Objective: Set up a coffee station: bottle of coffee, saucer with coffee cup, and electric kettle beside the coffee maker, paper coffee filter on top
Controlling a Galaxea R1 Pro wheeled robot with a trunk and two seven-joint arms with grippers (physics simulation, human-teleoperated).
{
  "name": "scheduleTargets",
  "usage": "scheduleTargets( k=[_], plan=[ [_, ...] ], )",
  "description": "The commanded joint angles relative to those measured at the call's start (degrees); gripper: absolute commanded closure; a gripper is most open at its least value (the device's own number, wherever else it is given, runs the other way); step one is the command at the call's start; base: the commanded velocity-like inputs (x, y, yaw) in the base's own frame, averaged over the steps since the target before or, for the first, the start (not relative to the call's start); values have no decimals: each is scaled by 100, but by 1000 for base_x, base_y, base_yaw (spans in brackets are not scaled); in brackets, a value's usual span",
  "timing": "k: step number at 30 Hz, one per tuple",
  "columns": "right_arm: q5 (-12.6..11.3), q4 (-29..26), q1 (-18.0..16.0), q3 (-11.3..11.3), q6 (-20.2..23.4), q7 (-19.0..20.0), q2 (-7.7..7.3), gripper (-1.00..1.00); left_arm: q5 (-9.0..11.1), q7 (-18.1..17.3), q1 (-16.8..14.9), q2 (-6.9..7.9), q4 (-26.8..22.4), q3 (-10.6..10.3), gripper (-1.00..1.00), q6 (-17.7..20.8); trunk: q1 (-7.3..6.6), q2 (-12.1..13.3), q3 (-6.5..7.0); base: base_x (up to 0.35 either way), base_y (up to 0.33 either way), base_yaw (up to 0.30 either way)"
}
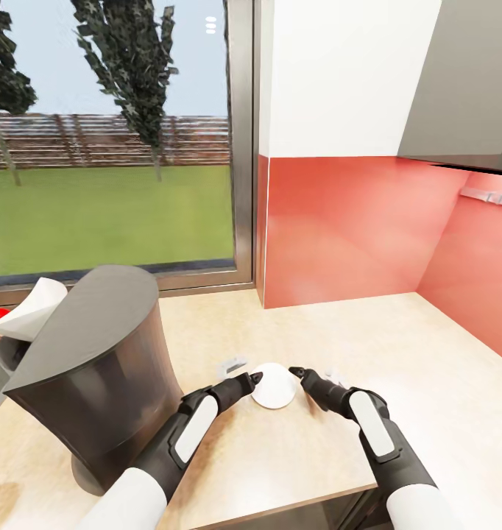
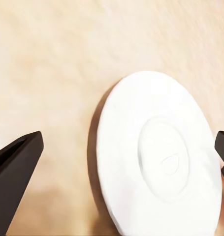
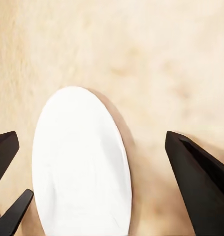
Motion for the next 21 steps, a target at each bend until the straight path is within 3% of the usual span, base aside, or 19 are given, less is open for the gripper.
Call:
scheduleTargets(
  k=[1,6,16,21],
  plan=[
    [-96,-7,-3,-20,39,-64,5,-100,92,60,-2,0,311,-12,-100,33,5,-9,-15,0,0,0],
    [-317,0,-3,-23,40,-64,5,-100,92,60,-2,0,332,-20,-100,31,5,-9,-15,0,0,0],
    [-366,11,-3,-14,39,-64,13,-100,103,53,6,0,347,-50,-100,39,5,-9,-15,0,0,0],
    [-367,11,-3,-14,39,-64,14,-100,543,51,6,0,365,-424,-100,31,5,-9,-15,0,0,0]
  ],
)
